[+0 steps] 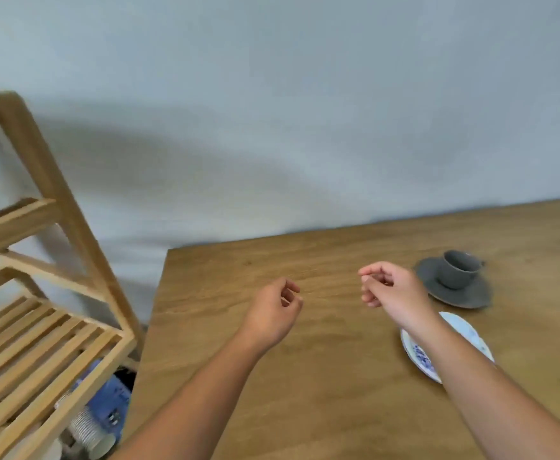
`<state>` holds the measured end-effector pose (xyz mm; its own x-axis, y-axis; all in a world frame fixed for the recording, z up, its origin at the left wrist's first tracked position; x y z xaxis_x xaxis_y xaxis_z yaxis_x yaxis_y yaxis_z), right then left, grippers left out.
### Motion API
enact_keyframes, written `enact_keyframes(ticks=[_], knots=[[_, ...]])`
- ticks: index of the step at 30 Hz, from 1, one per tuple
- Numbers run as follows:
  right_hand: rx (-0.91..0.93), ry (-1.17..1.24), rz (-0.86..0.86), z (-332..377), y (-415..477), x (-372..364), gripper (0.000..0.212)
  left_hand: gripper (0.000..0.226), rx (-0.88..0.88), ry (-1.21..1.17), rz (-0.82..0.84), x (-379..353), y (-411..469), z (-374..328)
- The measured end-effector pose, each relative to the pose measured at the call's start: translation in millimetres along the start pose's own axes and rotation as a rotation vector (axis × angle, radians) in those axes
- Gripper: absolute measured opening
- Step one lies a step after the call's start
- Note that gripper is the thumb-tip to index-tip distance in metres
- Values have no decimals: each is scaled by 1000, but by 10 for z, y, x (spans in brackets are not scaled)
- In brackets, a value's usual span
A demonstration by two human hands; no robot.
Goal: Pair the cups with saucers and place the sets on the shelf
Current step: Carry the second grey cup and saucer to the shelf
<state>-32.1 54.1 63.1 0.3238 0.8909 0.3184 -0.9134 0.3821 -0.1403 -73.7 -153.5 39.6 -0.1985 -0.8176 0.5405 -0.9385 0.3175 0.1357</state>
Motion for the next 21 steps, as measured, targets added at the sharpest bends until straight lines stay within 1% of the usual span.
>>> enact_keyframes(ticks=[2,5,9,11,15,19,21], knots=[[-29,14,-123,-144,76,534,15,16,-43,1,64,-403,221,-238],[-103,40,-287,-439,208,1244,14,19,-59,-8,144,-954,500,-518],[-226,46,-403,-924,430,1948,12,23,-16,-66,224,-1636,855,-694],[-281,57,-412,-1158,588,2180,11,24,21,-80,261,-1960,1032,-725],[-390,24,-342,-1589,1017,2426,7,31,131,-150,329,-2479,1342,-729],[-460,-23,-280,-1895,1401,2534,6,39,315,-247,381,-2771,1523,-601],[-493,-21,-238,-1971,1524,2531,8,39,376,-276,374,-2851,1593,-504]])
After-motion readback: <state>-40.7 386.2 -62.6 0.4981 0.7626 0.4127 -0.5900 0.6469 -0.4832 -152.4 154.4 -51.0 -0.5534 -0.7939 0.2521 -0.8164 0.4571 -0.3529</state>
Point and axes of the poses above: each hand's wrist, its own y-axis towards the middle knuckle, its own x-axis out of the back of the hand, z = x × y, the point moved 8 cm from there along y, towards the middle knuckle, and after that the axes turned 9 degrees about -x, right-handed, at the moved point
